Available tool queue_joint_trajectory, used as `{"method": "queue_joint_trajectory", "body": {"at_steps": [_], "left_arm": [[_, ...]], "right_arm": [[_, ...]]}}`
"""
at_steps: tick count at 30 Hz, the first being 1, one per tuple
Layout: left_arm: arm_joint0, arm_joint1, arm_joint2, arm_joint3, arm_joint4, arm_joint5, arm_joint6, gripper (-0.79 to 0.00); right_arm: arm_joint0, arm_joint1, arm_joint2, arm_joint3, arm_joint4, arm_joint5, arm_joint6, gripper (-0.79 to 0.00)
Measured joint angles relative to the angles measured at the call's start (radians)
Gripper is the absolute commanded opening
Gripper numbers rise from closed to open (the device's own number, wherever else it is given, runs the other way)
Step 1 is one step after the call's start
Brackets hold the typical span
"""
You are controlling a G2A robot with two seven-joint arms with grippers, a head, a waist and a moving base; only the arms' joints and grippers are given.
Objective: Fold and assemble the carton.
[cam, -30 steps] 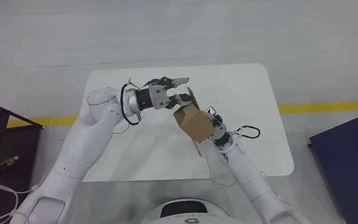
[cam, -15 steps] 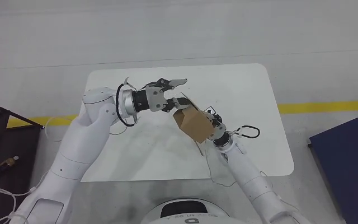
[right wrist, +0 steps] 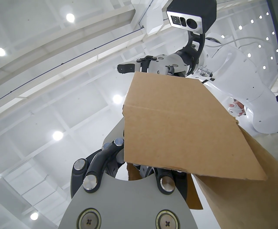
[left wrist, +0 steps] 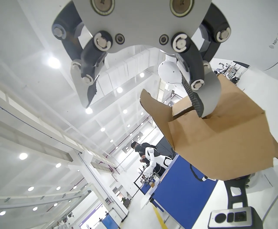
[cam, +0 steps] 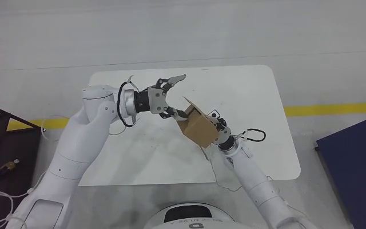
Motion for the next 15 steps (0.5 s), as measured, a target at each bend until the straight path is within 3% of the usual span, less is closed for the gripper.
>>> {"method": "queue_joint_trajectory", "body": {"at_steps": [15], "left_arm": [[-0.042,-0.007,0.048,0.058,0.01,0.004,-0.035,0.0]], "right_arm": [[0.01,0.001,-0.005,0.0,-0.023,0.001,-0.013,-0.785]]}}
